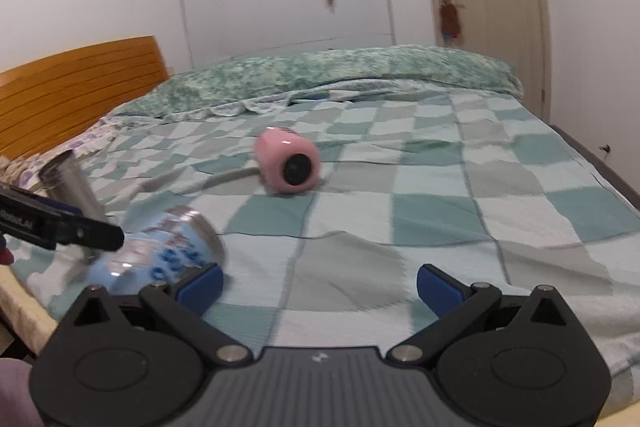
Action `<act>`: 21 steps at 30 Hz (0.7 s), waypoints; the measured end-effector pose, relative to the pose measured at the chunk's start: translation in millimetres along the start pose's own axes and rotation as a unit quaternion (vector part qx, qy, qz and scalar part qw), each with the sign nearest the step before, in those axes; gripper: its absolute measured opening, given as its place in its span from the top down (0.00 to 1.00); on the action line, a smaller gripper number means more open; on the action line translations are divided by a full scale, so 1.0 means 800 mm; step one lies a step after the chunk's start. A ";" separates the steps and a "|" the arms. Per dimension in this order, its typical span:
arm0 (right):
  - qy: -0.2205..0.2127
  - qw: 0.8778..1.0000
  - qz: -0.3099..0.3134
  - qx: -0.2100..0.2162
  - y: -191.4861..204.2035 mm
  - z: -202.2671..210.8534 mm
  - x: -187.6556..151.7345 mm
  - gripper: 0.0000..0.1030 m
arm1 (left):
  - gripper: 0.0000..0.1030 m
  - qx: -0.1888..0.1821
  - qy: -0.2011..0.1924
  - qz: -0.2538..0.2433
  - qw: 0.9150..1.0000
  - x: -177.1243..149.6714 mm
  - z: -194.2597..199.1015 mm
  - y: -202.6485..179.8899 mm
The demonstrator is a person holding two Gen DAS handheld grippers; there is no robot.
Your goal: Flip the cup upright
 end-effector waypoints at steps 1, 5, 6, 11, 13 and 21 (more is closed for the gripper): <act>0.000 1.000 0.006 0.004 0.011 0.000 0.004 0.00 | 0.00 0.005 -0.010 0.001 1.000 -0.004 0.008 0.010; 0.006 1.000 0.022 0.017 0.054 -0.007 0.018 0.00 | 0.00 0.013 -0.031 0.016 0.999 -0.019 0.027 0.048; 0.009 0.999 0.025 0.020 0.064 -0.009 0.021 0.00 | 0.00 0.016 -0.033 0.021 0.999 -0.024 0.031 0.059; 0.033 0.999 0.034 0.027 0.110 -0.026 0.035 0.00 | 0.00 0.027 -0.047 0.024 0.998 -0.045 0.041 0.100; 0.042 0.998 0.033 0.026 0.123 -0.032 0.039 0.00 | 0.00 0.034 -0.049 0.026 0.998 -0.051 0.041 0.114; 0.100 0.994 0.033 0.007 0.148 -0.060 0.045 0.00 | 0.00 0.017 -0.070 0.018 0.997 -0.064 0.039 0.133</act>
Point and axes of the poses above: each gripper's, at about its wrist camera, not at the fingertips, and z roughly against the way its jaws point, y to its left, x to its top, the point moved 6 cm from there along -z, roughly the way its jaws point, and after that the axes turned 6 degrees about -x, right-handed, at the moved point
